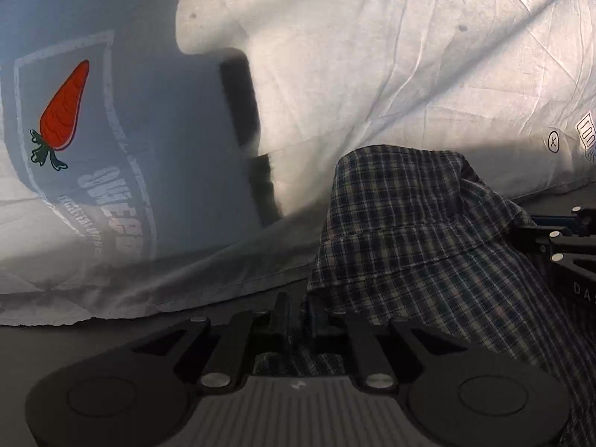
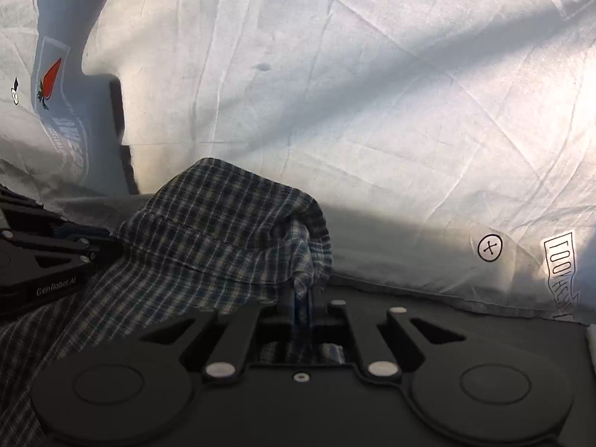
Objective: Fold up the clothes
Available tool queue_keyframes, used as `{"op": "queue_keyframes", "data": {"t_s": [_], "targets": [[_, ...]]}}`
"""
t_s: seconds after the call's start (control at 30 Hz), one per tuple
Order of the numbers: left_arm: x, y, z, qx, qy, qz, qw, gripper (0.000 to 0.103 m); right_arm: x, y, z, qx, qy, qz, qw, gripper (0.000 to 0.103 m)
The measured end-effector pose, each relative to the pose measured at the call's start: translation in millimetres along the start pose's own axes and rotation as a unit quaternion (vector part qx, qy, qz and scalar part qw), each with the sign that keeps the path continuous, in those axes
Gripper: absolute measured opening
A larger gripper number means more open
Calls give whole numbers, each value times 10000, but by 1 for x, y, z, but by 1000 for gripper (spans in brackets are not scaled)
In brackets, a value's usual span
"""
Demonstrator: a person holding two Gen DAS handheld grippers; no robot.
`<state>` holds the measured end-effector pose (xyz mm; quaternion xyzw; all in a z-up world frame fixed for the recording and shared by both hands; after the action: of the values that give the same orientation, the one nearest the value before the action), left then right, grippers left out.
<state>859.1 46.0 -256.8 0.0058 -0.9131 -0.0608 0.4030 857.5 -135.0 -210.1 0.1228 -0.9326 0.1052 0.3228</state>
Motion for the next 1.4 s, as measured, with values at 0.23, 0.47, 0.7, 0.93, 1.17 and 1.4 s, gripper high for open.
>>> {"op": "queue_keyframes", "data": {"t_s": [0.23,0.47,0.7,0.93,1.17,1.4], "targets": [[87,51,8,1065,-873,302,9900,70,63,-31,14,-892,-350,-33,9954,79],[220,80,120,1659,-536,-209,9845,75,193,-67,116,-1031,54,259,9943,82],[319,78,281,2416,453,-1192,9620,77,287,-98,264,-1345,965,271,9858,65],[377,78,378,2600,963,-1949,9408,77,332,-113,317,-1469,1040,-77,9836,63],[398,102,418,2484,1172,-2157,9370,80,376,-104,343,-1969,1058,-355,9740,62],[402,110,431,2580,853,-1638,9483,68,393,-63,366,-2156,1188,-520,9678,35]]}}
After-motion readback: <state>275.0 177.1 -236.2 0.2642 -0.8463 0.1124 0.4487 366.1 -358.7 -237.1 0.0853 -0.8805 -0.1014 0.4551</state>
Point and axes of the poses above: each gripper's, at about its wrist camera, not at the fingertips, and x roughly against the way its jaws point, y to its left, z to its underside, the point moved 5 cm from there along -x, roughly the way its jaws point
